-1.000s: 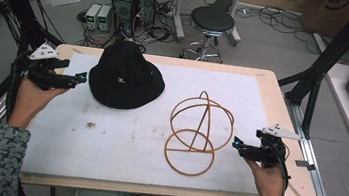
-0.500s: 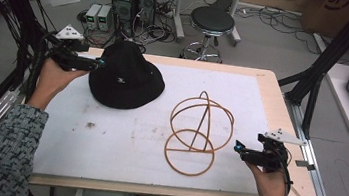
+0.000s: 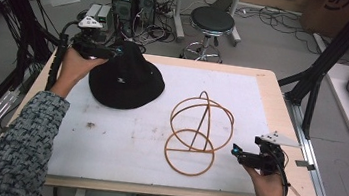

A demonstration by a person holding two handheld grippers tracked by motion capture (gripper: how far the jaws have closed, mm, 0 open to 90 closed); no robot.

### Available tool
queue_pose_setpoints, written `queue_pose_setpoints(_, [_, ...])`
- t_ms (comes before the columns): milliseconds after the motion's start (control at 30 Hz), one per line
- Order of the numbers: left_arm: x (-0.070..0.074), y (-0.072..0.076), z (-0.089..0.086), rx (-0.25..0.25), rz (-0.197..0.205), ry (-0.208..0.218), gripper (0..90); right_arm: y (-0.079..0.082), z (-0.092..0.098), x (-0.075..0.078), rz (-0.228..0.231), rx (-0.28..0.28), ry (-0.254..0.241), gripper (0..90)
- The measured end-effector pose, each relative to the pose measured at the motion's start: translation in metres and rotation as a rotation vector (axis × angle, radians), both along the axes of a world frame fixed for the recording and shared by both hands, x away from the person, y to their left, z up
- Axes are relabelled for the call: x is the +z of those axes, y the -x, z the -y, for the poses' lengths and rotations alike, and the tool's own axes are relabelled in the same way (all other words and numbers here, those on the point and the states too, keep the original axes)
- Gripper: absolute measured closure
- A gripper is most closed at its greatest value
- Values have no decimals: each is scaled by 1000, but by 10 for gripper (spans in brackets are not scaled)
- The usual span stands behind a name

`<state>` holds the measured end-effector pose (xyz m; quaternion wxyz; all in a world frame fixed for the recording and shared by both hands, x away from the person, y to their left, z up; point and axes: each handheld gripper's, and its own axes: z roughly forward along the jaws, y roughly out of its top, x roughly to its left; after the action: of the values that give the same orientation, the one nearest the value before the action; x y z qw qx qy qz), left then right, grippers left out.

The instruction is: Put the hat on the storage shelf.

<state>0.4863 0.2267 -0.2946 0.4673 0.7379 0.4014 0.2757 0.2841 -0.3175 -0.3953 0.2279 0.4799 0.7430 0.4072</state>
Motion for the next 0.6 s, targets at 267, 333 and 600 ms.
queue_pose_setpoints(267, [-10, -20, 15, 21, 4, -9, 210, 0, 0, -1, -4, 5, -6, 113])
queue_pose_setpoints(333, [-13, -24, 16, 27, 12, 1, 210, 0, 0, -1, -6, 8, -5, 113])
queue_pose_setpoints(600, [-21, -35, 22, 38, 24, 24, 211, -2, -3, -1, -8, 20, -5, 113])
